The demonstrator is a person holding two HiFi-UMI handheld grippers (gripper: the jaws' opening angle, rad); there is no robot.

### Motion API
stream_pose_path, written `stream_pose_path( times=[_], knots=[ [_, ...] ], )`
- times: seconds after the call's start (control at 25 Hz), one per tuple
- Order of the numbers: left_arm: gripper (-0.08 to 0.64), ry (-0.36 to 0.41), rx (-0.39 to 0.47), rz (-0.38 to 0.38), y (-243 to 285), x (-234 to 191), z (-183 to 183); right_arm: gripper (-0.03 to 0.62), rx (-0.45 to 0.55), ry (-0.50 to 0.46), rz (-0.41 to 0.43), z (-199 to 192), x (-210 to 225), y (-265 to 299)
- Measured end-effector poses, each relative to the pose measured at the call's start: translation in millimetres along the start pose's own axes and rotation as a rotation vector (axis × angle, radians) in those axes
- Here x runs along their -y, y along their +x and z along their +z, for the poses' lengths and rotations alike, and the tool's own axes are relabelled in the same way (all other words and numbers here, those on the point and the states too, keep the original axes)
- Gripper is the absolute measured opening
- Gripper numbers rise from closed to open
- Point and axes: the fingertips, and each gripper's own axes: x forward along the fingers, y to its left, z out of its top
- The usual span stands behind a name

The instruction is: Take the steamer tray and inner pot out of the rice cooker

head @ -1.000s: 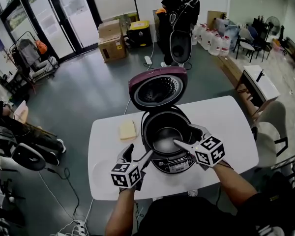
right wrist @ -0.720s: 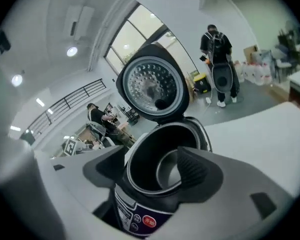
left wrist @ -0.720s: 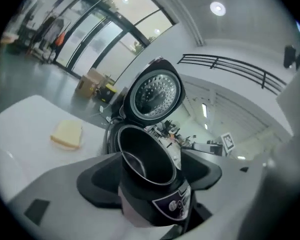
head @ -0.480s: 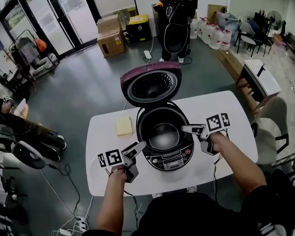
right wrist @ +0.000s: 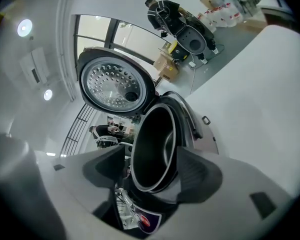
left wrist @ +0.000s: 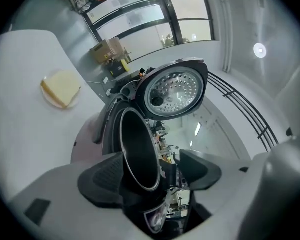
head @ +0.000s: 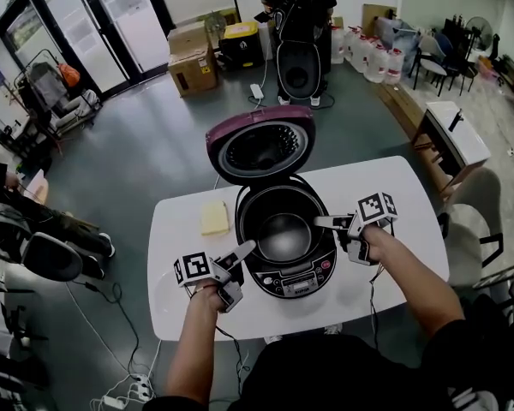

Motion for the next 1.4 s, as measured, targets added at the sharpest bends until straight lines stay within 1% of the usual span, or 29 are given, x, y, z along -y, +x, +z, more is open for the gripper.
stream_pose_path(
  times=[0.12,0.24,0.36,0.44,0.48,0.64,0.76,0.8,0.88,0.92,1.0,1.12,1.24,1.4],
  knots=[
    [0.336,-0.011,0.004,0.006,3.7,-1.8,4.4,0.31,0.002,0.022,0.01,3.7,2.6,3.0],
    [0.322,-0.006,0.002,0.025,5.6,-5.1,5.5,0.308,0.001,0.027,0.012,5.6,4.5,5.7],
    [0.305,0.002,-0.016,0.046,6.2,-7.8,5.8,0.301,-0.004,0.031,0.017,5.4,5.3,6.0],
    [0.284,0.011,-0.031,0.065,7.6,-9.7,4.7,0.285,0.0,0.038,0.023,6.2,7.1,5.7],
    [0.276,0.018,-0.038,0.076,8.9,-10.3,3.8,0.274,0.002,0.035,0.021,6.4,8.0,6.0],
    [0.253,0.051,-0.064,0.114,16.5,-11.4,1.5,0.265,-0.012,-0.005,-0.021,6.7,11.6,6.8],
    [0.202,0.082,-0.084,0.161,16.5,-16.3,2.5,0.199,-0.026,-0.024,-0.052,6.3,15.9,8.0],
    [0.187,0.093,-0.089,0.178,16.3,-18.4,2.4,0.186,-0.026,-0.03,-0.06,6.2,17.0,8.0],
    [0.151,0.112,-0.093,0.215,16.5,-24.0,1.8,0.183,-0.022,-0.043,-0.072,6.4,19.3,7.2],
    [0.122,0.122,-0.092,0.237,16.3,-27.4,1.6,0.174,-0.019,-0.051,-0.085,6.5,21.2,6.7],
    [0.046,0.137,-0.088,0.277,15.0,-32.8,1.5,0.131,-0.016,-0.069,-0.123,6.5,26.7,5.8],
    [0.043,0.138,-0.084,0.298,14.4,-33.2,2.1,0.04,-0.004,-0.082,-0.164,7.9,33.5,3.8],
    [0.041,0.14,-0.078,0.301,16.5,-33.6,3.6,0.035,0.018,-0.088,-0.162,11.5,35.3,3.6],
    [0.038,0.152,-0.063,0.323,12.4,-35.5,6.2,0.035,0.028,-0.139,-0.193,9.3,31.9,6.9]
  ],
)
